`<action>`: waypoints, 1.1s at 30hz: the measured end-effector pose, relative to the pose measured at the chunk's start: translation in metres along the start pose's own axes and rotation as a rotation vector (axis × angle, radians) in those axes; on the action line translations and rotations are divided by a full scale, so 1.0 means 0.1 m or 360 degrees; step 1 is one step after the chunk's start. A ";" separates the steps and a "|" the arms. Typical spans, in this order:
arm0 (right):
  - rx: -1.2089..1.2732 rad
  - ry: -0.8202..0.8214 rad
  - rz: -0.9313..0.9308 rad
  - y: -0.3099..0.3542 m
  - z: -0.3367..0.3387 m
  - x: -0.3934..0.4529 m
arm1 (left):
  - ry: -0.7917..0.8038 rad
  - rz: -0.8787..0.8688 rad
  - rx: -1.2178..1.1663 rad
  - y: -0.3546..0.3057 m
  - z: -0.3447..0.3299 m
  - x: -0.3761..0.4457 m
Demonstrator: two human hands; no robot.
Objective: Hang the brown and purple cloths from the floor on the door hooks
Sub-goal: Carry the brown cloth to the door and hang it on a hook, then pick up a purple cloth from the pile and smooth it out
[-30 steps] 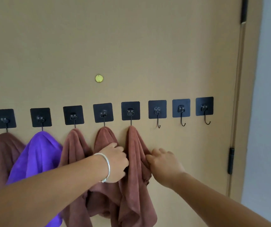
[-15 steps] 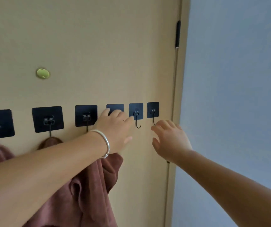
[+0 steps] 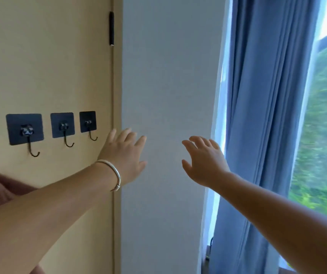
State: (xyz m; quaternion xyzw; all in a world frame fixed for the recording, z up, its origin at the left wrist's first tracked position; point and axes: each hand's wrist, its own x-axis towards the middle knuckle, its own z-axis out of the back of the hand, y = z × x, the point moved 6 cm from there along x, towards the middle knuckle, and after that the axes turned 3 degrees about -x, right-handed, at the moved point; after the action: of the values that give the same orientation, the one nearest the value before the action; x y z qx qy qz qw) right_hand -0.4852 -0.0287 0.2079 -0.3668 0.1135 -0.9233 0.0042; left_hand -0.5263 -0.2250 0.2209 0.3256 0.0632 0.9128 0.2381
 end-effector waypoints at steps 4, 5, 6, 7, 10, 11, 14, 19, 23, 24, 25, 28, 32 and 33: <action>-0.0155 0.0043 -0.0161 -0.55 0.22 -0.36 | -0.0110 -0.0168 -0.0138 -0.55 0.06 0.21; -0.0180 0.0054 -0.0202 -0.69 0.28 -0.45 | -0.0146 -0.0216 -0.0157 -0.71 0.09 0.26; -0.0205 0.0068 -0.0244 -0.83 0.34 -0.55 | -0.0182 -0.0265 -0.0172 -0.87 0.13 0.30; -0.0235 0.0083 -0.0285 -0.98 0.40 -0.65 | -0.0214 -0.0312 -0.0186 -1.04 0.18 0.34; -0.0326 0.0117 -0.0409 -1.41 0.61 -0.96 | -0.0280 -0.0448 -0.0268 -1.58 0.32 0.42; -0.0361 0.0131 -0.0447 -1.55 0.69 -1.08 | -0.0292 -0.0495 -0.0297 -1.76 0.38 0.43; -0.0478 0.0151 -0.0555 -1.95 0.93 -1.46 | -0.0329 -0.0637 -0.0368 -2.32 0.58 0.44; -0.0604 0.0198 -0.0749 -2.57 1.40 -2.18 | -0.0391 -0.0843 -0.0489 -3.23 0.95 0.32; -0.0691 0.0243 -0.0912 -3.06 1.85 -2.84 | -0.0397 -0.1004 -0.0639 -4.05 1.33 0.11; -0.0704 0.0249 -0.0948 -3.16 1.96 -3.00 | -0.0401 -0.1041 -0.0667 -4.25 1.43 0.06; -0.0723 0.0259 -0.0979 -3.24 2.07 -3.17 | -0.0405 -0.1078 -0.0691 -4.45 1.52 -0.01; -0.0795 0.0289 -0.1075 -3.48 2.39 -3.66 | -0.0412 -0.1183 -0.0759 -5.01 1.79 -0.22; -0.0921 0.0342 -0.1191 -3.77 2.84 -4.36 | -0.0443 -0.1342 -0.0875 -5.72 2.20 -0.53; -0.0945 0.0350 -0.1231 -3.83 2.96 -4.54 | -0.0446 -0.1387 -0.0898 -5.90 2.30 -0.61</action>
State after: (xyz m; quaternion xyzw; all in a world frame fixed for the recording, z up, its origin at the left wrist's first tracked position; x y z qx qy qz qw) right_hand 0.0762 0.3251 0.1908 -0.2680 0.2269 -0.8184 -0.4549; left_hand -0.1093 0.2549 0.2065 0.3112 -0.0876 0.6588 0.6793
